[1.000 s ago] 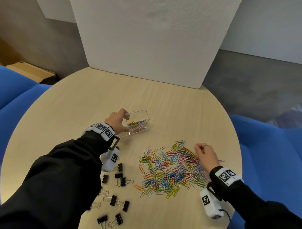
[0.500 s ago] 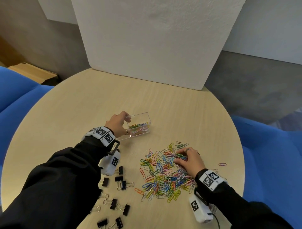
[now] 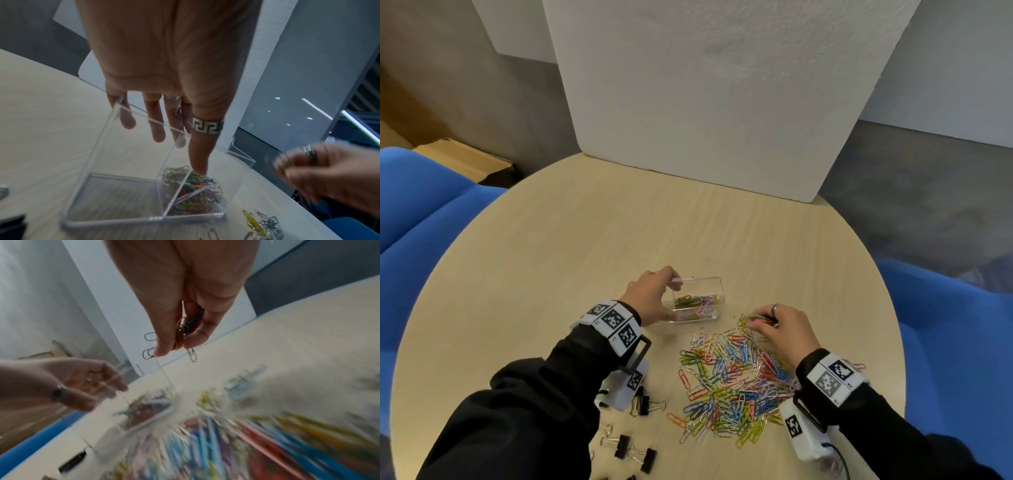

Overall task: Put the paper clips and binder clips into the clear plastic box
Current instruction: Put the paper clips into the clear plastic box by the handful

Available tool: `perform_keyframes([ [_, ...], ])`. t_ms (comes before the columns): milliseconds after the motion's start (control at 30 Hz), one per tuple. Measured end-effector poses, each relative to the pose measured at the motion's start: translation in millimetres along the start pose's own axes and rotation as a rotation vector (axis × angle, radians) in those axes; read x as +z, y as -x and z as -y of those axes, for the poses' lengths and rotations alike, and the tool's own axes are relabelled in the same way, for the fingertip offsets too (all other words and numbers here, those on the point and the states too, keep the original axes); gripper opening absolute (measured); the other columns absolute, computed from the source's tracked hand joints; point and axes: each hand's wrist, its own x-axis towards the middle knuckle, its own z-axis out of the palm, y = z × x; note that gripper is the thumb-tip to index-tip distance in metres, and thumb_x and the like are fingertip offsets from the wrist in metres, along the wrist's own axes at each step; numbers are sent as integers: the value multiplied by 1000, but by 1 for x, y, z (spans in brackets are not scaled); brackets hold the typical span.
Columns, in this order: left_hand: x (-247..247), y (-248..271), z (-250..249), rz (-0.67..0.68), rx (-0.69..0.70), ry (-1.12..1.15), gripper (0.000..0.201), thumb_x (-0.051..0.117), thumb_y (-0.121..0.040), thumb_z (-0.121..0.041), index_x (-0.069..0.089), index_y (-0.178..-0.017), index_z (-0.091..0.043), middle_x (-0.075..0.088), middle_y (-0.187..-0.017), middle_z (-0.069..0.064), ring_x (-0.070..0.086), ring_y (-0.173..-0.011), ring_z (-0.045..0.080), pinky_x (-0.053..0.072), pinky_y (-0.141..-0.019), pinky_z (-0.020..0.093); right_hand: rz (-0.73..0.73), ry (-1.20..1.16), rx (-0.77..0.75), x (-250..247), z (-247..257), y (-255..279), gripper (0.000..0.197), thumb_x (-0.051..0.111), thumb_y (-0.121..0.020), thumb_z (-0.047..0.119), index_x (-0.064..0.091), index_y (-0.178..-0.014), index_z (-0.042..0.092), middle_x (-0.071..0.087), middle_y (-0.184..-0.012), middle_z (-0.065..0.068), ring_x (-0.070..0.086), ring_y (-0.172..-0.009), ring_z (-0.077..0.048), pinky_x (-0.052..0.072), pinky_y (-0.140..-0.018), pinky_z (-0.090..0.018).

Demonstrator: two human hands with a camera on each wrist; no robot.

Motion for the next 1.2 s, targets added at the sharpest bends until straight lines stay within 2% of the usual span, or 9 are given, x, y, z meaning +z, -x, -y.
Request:
perform_keyframes([
  [100,3,2,-2,5,-7,-8,51,75,-75,-24,46,-116,-21,56,-124,-9,45,-114,17,37,-97,39,-40,4,-120,-10,31,-8,23,70,-79,19,69,-100,10,63,-91,2,57,-84,-8,37,-70,-2],
  [233,3,3,-4,1,-26,-20,50,74,-75,-24,45,-116,-22,55,-125,-10,44,-115,17,35,-96,38,-46,-6,-264,-3,67,-20,17,70,-80,17,71,-96,12,62,-85,4,56,-79,-6,39,-71,-3],
  [367,4,3,-5,-3,-39,-13,51,74,-74,-25,45,-116,-22,55,-124,-10,44,-114,17,34,-95,38,60,212,-392,23,77,-27,18,64,-84,17,70,-100,12,65,-97,-6,53,-97,-17,40,-87,-26],
  [500,5,3,-6,-11,-40,1,50,74,-75,-24,45,-116,-23,55,-123,-10,44,-113,16,32,-94,37,66,369,-550,34,70,-25,23,64,-83,18,69,-104,10,69,-99,-9,60,-96,-28,49,-84,-37],
  [633,5,1,-6,-18,-43,3,49,73,-76,-27,45,-116,-23,55,-124,-9,44,-115,17,34,-96,39,-77,200,-442,18,63,-23,23,53,-90,31,67,-99,15,67,-95,3,56,-85,-10,40,-85,-26],
  [700,4,-1,-7,-24,-42,6,48,72,-77,-28,44,-116,-23,55,-124,-9,43,-115,17,33,-96,38,-115,153,-310,11,47,-30,24,45,-94,32,63,-93,16,61,-92,3,53,-85,-10,44,-83,-28],
  [867,0,-11,-9,-34,-42,14,46,71,-78,-27,44,-115,-22,55,-123,-8,43,-114,18,34,-95,38,156,429,111,11,-6,-47,31,41,-94,38,57,-108,16,48,-116,-5,42,-115,-24,40,-99,-38],
  [1100,1,-14,-8,-43,-37,15,46,70,-79,-28,44,-116,-23,54,-122,-9,42,-114,17,33,-95,38,315,249,-52,19,-11,-21,26,53,-90,34,59,-110,19,54,-111,-1,52,-107,-15,42,-95,-26],
  [1200,1,-15,-7,-42,-39,23,47,71,-79,-28,44,-116,-23,54,-122,-10,42,-114,17,33,-96,38,319,311,-77,17,-13,-15,55,65,-74,54,53,-120,25,47,-118,5,40,-116,-12,37,-103,-34],
])
